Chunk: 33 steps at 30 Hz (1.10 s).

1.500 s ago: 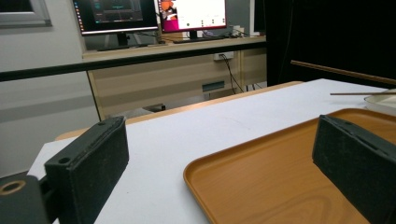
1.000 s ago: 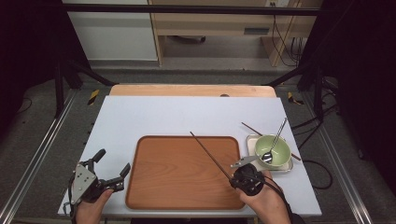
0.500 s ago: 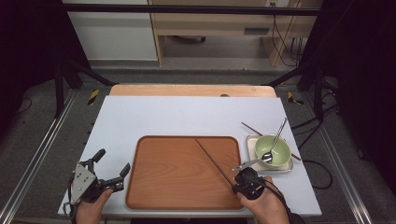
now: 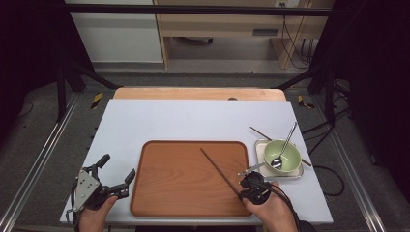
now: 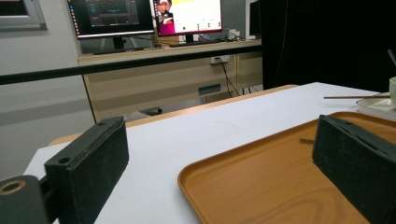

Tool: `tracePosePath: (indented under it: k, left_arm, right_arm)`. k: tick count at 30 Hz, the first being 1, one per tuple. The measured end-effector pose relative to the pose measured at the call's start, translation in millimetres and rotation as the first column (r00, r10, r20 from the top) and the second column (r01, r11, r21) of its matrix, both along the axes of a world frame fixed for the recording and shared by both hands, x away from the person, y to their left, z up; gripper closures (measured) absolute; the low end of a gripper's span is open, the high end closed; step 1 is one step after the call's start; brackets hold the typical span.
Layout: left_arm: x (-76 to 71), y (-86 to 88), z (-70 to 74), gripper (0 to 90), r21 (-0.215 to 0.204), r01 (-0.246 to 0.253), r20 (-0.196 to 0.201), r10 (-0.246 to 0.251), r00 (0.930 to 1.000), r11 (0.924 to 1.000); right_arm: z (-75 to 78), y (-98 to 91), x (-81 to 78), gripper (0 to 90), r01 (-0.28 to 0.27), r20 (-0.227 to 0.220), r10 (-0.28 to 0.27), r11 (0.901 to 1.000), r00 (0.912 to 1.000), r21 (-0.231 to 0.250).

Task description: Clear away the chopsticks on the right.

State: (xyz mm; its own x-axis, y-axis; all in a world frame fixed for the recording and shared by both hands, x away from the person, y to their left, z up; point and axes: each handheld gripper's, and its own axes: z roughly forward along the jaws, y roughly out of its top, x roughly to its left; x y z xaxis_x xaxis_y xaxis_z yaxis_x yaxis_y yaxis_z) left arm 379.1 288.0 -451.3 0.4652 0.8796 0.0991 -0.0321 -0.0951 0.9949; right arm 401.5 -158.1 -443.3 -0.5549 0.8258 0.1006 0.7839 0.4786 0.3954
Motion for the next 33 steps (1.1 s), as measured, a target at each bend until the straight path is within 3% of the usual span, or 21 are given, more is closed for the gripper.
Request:
tracePosePath:
  k: [5, 8, 10, 13, 16, 23, 24, 25, 27, 33]
  left_arm:
    - [-0.6, 1.5, 0.7, 3.3, -0.009, -0.001, 0.004, 0.001, 1.0000, 1.0000]
    - [0.2, 2.5, -0.2, 3.3, -0.007, -0.006, -0.005, 0.006, 1.0000, 1.0000]
    - [-0.8, 2.7, 0.1, 3.3, -0.010, -0.008, -0.007, 0.008, 0.9999, 0.9999]
    - [-3.1, 2.5, 1.6, 3.0, -0.013, -0.013, 0.000, 0.013, 0.9999, 0.9998]
    - [-2.3, 2.4, 1.6, 3.0, -0.015, -0.013, -0.002, 0.013, 0.9999, 0.9998]
    - [-0.3, 2.1, -0.3, 2.9, -0.019, -0.007, -0.009, 0.007, 0.9999, 0.9998]
    - [-0.3, 2.1, -0.3, 2.9, -0.019, -0.007, -0.009, 0.007, 0.9999, 0.9998]
    - [-0.5, 2.4, -0.7, 2.9, -0.014, -0.007, -0.012, 0.007, 0.9999, 0.9999]
    - [-0.4, 2.8, -0.8, 2.9, -0.015, -0.010, -0.012, 0.010, 0.9999, 0.9998]
    - [0.3, 3.0, -1.2, 2.9, -0.010, -0.010, -0.014, 0.010, 0.9999, 0.9999]
  right_arm:
    - [7.0, 0.4, -2.9, 71.6, -0.007, 0.067, 0.006, 0.9999, 0.9977, 0.013]
    - [15.3, 0.3, -3.4, 63.8, -0.016, 0.131, 0.012, 0.9994, 0.9913, 0.032]
    - [22.9, -0.6, -1.5, 56.4, -0.036, 0.164, 0.034, 0.9993, 0.9858, 0.012]
    - [42.3, -5.5, 0.3, 50.0, -0.074, 0.246, 0.070, 0.9972, 0.9666, 0.009]
    - [62.1, -16.1, 4.1, 40.9, -0.100, 0.327, 0.094, 0.9949, 0.9402, 0.002]
    - [90.4, -43.2, 23.7, 27.3, -0.084, 0.420, 0.059, 0.9957, 0.9054, 0.041]
    - [90.4, -43.2, 23.7, 27.3, -0.084, 0.420, 0.059, 0.9957, 0.9054, 0.041]
    - [94.8, -51.9, 29.5, 23.9, -0.067, 0.437, 0.042, 0.9969, 0.8985, 0.042]
    - [98.2, -61.3, 35.4, 20.9, -0.050, 0.449, 0.029, 0.9981, 0.8932, 0.035]
    - [107.3, -86.6, 44.2, 18.5, -0.010, 0.475, -0.008, 0.9993, 0.8800, 0.035]
